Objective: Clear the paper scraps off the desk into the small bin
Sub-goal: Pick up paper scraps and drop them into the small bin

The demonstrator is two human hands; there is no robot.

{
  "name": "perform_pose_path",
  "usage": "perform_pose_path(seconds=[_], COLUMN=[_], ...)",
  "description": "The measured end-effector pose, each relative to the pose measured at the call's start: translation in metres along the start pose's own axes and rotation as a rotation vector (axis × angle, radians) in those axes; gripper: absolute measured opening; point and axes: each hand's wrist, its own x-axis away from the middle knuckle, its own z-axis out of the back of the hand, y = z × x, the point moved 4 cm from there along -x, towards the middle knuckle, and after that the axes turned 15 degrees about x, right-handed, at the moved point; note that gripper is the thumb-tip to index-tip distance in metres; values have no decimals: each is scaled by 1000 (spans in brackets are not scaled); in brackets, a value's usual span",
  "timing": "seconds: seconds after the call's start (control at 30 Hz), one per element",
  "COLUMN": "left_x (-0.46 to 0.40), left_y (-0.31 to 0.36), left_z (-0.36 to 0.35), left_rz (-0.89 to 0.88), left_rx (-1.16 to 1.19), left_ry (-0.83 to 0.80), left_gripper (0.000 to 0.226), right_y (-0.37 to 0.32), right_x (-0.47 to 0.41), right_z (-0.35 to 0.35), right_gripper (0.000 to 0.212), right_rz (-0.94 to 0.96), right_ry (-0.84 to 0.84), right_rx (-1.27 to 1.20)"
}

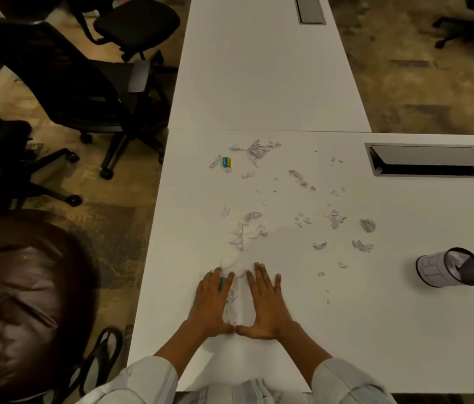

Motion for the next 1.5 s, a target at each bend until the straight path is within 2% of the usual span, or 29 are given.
perform_pose_path(seconds=[0.1, 0.17, 0.27, 0.33, 0.47, 0.63, 0.7, 0.8, 0.9, 1.0, 1.1, 1.2, 1.4, 1.5], left_x=[5, 11, 23, 32, 36, 26, 22, 14, 0, -21, -46, -72, -123, -145], left_y=[5, 2, 3, 13, 29, 43, 47, 59, 82, 118, 168, 224, 347, 406], left_z=[-4, -4, -7, -10, -22, -35, -39, -38, -31, -27, -29, -42, -67, -74], left_rz=[-17, -51, -43, -34, -67, 36, 83, 103, 40, -78, -215, -280, -482, -573], left_rx=[38, 120, 217, 234, 214, 254, 281, 327, 400, 463, 534, 596, 620, 655], left_ry=[9, 55, 168, 222, 270, 291, 319, 348, 384, 392, 379, 312, 182, 165], left_gripper=[114, 98, 55, 36, 32, 30, 30, 34, 36, 35, 35, 35, 38, 34], right_y=[-8, -9, -12, -17, -20, 5, 16, 43, 84, 138, 191, 244, 341, 378], right_x=[-5, -1, 13, 20, 37, 45, 45, 49, 67, 99, 132, 167, 209, 212], right_z=[1, -5, -17, -23, -24, -23, -25, -16, 2, 16, 31, 52, 81, 86], right_gripper=[120, 101, 67, 56, 57, 34, 23, 20, 21, 11, 11, 9, 8, 11], right_rz=[117, 160, 163, 170, 252, 228, 213, 49, -167, -431, -598, -748, -998, -1033], right_ry=[48, 75, 112, 142, 183, 169, 145, 165, 300, 446, 532, 633, 768, 753], right_rx=[7, 15, 62, 48, 35, 158, 107, -193, -541, -740, -829, -874, -778, -730])
